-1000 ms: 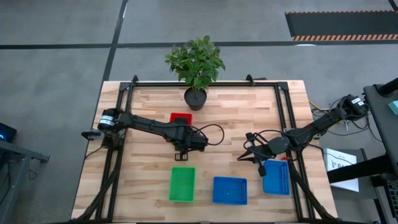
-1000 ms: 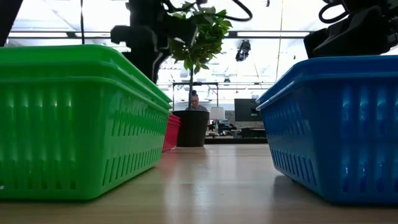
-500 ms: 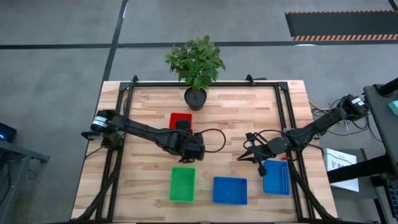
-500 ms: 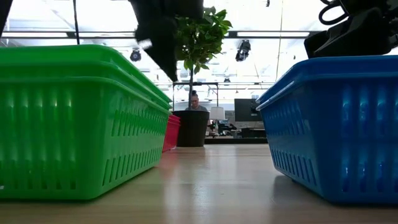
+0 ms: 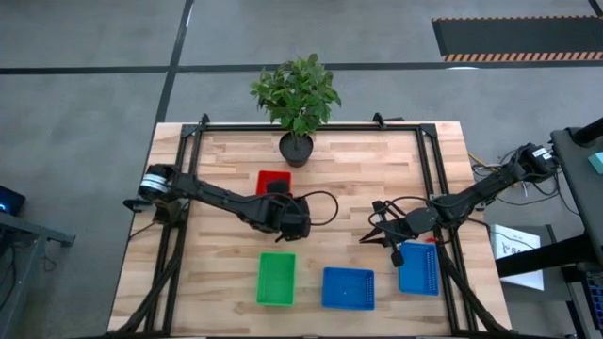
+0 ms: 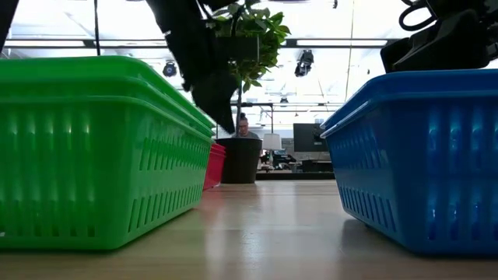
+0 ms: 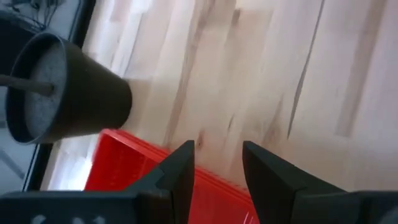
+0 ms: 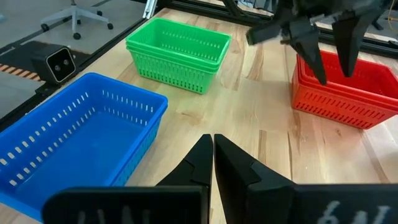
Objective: Stack baskets by color
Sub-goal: Stack the right blue basket on top of the left blue baskets
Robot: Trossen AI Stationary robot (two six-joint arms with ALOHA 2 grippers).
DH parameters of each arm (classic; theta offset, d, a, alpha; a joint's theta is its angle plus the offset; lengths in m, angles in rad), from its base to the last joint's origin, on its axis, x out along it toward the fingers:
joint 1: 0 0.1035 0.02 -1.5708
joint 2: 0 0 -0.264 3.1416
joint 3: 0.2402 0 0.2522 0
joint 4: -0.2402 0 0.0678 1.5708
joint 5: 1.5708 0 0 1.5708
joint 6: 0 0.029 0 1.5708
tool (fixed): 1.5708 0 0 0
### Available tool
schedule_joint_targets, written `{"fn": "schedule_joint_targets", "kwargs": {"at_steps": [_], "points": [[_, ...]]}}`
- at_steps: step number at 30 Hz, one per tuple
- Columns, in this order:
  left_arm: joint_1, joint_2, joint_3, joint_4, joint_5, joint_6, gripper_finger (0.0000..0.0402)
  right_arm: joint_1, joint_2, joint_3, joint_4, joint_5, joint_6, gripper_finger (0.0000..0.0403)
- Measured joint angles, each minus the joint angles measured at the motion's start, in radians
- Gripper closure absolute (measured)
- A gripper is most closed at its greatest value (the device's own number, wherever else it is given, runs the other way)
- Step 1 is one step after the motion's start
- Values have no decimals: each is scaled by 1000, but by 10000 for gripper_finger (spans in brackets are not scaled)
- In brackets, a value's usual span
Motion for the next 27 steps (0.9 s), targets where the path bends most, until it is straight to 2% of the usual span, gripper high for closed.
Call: {"fn": "schedule_joint_targets", "kwargs": {"at_steps": [4,12,20,24,27], "points": [[-35,-52,7,85,-30,14,283,0,0,0,0,0,11,394],[-150,-154,-36,377,-31,181,283,0,0,-1,2,18,77,394],[-202,-168,-37,540,-32,351,283,11,0,-1,22,19,195,394],[-220,-165,-58,620,-29,432,283,49,2,49,-65,29,251,394],[-226,-165,-135,781,-16,507,283,86,15,121,-193,88,290,394]]}}
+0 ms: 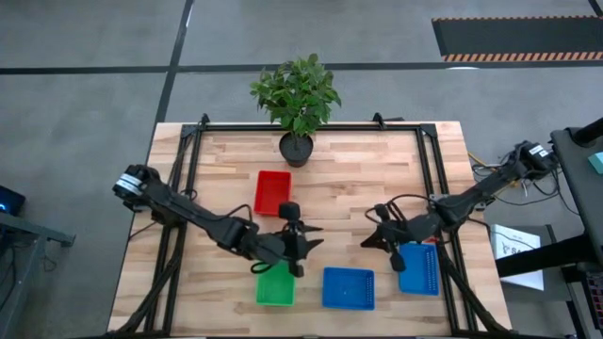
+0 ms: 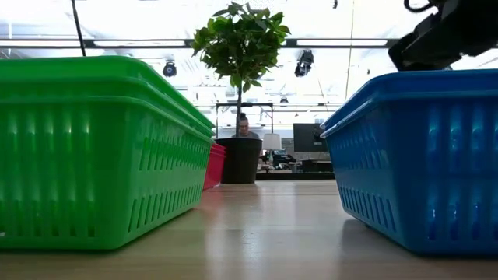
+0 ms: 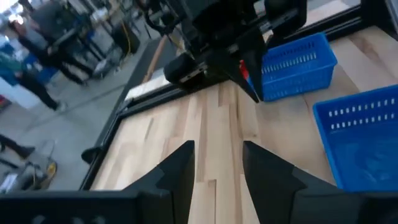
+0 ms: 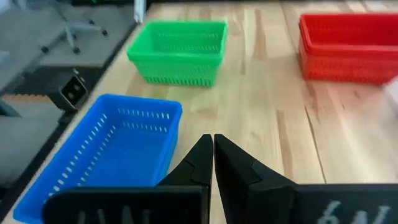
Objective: Stack baskets by color
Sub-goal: Stack the right blue basket on top of the left blue baskets
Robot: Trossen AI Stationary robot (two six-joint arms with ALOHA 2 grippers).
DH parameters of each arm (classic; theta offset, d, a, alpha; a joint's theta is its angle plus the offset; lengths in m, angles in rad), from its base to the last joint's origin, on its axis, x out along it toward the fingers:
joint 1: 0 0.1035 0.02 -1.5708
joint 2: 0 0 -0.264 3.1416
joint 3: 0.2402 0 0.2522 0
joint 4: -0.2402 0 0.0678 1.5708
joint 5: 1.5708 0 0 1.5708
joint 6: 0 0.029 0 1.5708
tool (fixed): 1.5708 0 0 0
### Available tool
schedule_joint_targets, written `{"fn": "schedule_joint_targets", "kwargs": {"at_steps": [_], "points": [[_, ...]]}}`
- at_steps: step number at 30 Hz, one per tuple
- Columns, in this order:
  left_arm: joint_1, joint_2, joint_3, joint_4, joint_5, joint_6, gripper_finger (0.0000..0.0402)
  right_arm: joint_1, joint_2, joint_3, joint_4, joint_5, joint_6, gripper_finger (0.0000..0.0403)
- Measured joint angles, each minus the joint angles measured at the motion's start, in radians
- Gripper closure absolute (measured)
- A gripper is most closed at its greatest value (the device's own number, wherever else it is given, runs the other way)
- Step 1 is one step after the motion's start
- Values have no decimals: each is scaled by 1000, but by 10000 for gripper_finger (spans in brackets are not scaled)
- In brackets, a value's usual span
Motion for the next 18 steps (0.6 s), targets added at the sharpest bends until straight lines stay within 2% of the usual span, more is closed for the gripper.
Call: {"fn": "schedule_joint_targets", "kwargs": {"at_steps": [8,18], "points": [[3,-47,-201,351,1,144,283,83,108,222,-348,31,151,394],[2,-209,-280,344,-17,206,283,163,326,508,-740,24,370,394]]}}
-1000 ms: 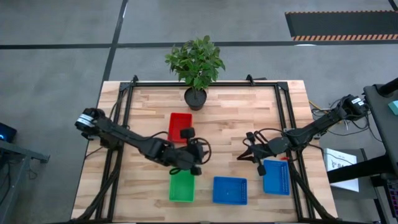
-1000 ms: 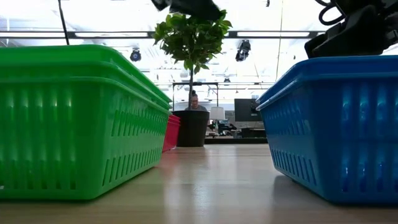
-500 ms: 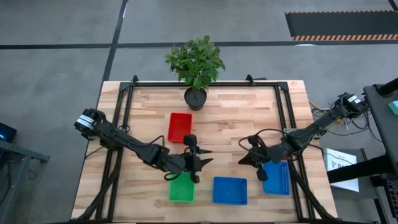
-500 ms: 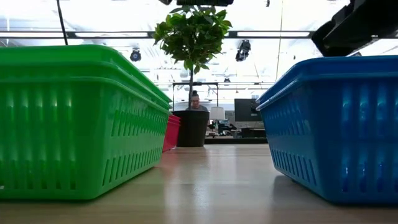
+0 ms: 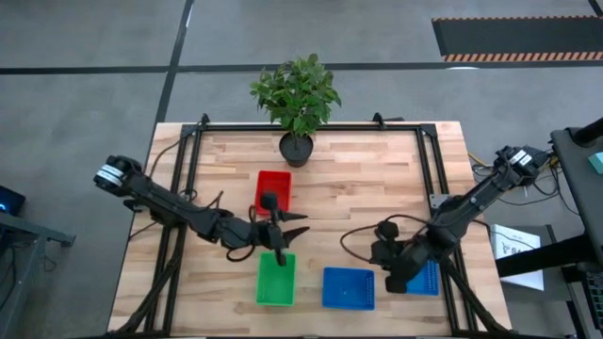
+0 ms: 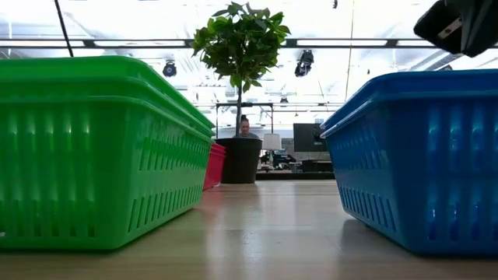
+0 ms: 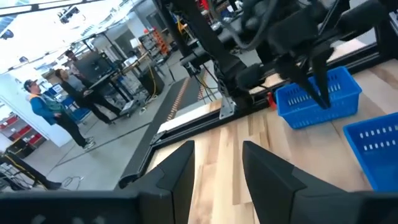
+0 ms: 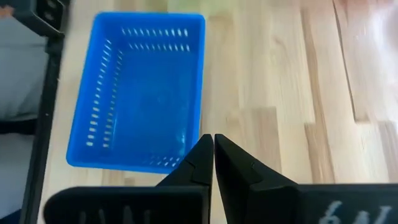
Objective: Stack baskets by color
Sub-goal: Stack the right blue basket on top of the left blue baskets
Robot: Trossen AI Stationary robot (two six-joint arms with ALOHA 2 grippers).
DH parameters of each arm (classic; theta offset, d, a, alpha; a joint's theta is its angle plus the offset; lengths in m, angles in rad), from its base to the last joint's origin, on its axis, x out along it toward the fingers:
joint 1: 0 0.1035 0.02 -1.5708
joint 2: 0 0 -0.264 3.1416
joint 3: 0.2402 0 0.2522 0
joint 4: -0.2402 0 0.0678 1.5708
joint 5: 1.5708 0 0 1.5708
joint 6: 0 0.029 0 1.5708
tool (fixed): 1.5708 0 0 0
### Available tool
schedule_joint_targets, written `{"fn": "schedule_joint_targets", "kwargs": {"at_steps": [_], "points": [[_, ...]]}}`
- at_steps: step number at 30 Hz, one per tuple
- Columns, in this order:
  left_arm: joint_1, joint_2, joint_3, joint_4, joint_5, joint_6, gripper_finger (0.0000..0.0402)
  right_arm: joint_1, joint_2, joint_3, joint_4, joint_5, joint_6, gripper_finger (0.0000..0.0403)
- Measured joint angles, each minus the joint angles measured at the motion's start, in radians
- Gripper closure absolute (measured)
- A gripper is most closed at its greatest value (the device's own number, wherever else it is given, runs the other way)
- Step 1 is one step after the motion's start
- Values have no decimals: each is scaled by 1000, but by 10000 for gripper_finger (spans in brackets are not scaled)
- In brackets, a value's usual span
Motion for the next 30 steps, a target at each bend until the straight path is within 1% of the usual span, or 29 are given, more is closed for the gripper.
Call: {"fn": "schedule_joint_targets", "kwargs": {"at_steps": [3,6,8,11,13,15,18,22,26,30], "points": [[-1,-36,-13,-14,-1,-2,283,5,75,91,-117,-33,49,389],[-2,-60,-34,-18,0,-5,283,5,147,187,-236,-99,156,368],[-5,-72,-45,-19,0,-8,283,3,184,250,-339,-146,276,347],[-14,-85,-50,-18,-1,-10,283,3,221,319,-494,-206,500,310],[-23,-93,-55,-19,-1,-5,283,7,233,338,-595,-243,634,286],[-31,-96,-58,-18,0,-5,283,19,236,338,-650,-272,746,265],[-42,-104,-63,-22,-1,-3,283,38,230,309,-656,-292,862,240],[-52,-109,-64,-61,-7,-1,283,58,229,284,-651,-336,945,221],[-54,-110,-64,-79,-23,-3,283,70,229,259,-640,-337,1031,216],[-55,-110,-64,-79,-25,-4,283,70,228,219,-566,-333,1053,216]]}}
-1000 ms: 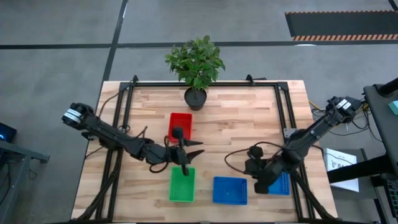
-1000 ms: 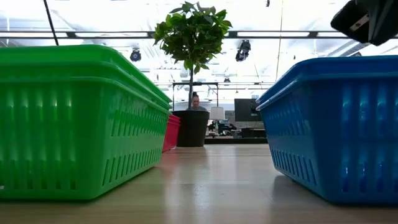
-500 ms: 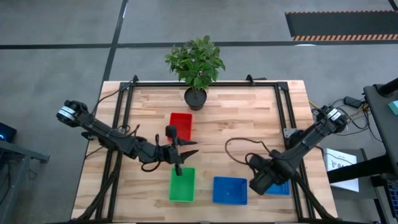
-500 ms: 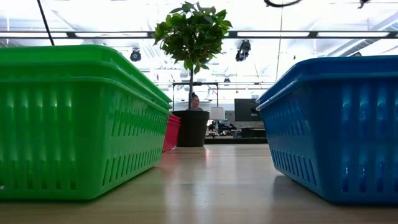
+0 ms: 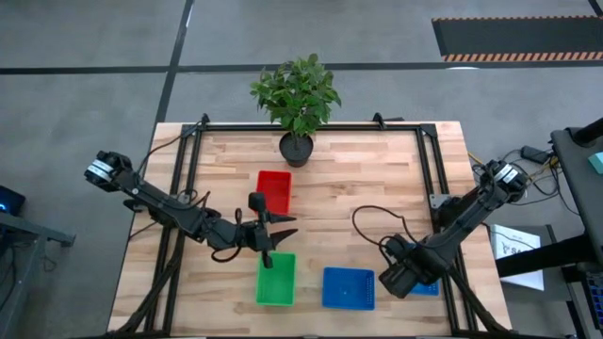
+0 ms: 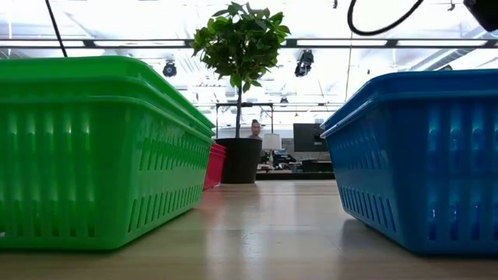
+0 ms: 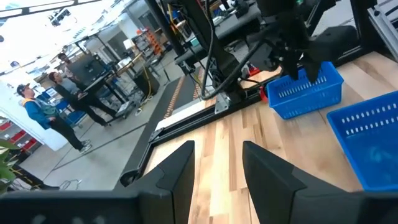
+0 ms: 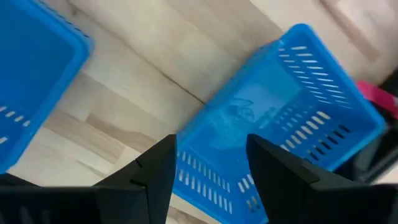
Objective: Stack baskets by color
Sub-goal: Stack the right blue basket on top of the left blue baskets
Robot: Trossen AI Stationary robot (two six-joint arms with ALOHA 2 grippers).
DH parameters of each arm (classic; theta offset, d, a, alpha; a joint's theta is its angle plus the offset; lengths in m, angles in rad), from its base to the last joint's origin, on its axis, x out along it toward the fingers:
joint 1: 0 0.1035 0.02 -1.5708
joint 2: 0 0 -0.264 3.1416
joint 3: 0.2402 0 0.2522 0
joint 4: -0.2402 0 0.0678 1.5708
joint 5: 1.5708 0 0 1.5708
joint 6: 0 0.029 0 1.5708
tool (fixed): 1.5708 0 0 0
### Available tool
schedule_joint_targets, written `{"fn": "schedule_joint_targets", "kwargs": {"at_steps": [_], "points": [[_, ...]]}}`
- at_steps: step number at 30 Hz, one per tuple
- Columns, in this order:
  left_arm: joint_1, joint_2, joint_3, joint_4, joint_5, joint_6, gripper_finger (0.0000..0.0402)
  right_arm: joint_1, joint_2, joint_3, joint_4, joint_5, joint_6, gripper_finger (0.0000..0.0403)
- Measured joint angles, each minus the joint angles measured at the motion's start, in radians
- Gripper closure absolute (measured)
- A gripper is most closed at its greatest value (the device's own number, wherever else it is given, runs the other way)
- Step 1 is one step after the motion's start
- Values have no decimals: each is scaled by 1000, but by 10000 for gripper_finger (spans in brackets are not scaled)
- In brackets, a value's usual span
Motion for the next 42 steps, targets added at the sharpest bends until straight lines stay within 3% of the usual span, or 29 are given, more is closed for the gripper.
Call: {"fn": "schedule_joint_targets", "kwargs": {"at_steps": [16,20,27,29,34,42], "points": [[-2,0,0,1,0,-1,283,0,-1,-186,250,-7,31,229],[-2,0,0,1,0,-2,283,0,-1,-206,265,0,34,263],[-2,0,0,1,0,-4,283,0,-1,-212,268,1,65,364],[-2,0,0,1,0,-4,283,0,-1,-200,266,3,54,385],[-2,0,0,1,0,-4,283,-1,-2,-126,158,4,15,390],[-3,0,0,2,0,-4,283,-1,34,125,-97,95,-151,391]]}}
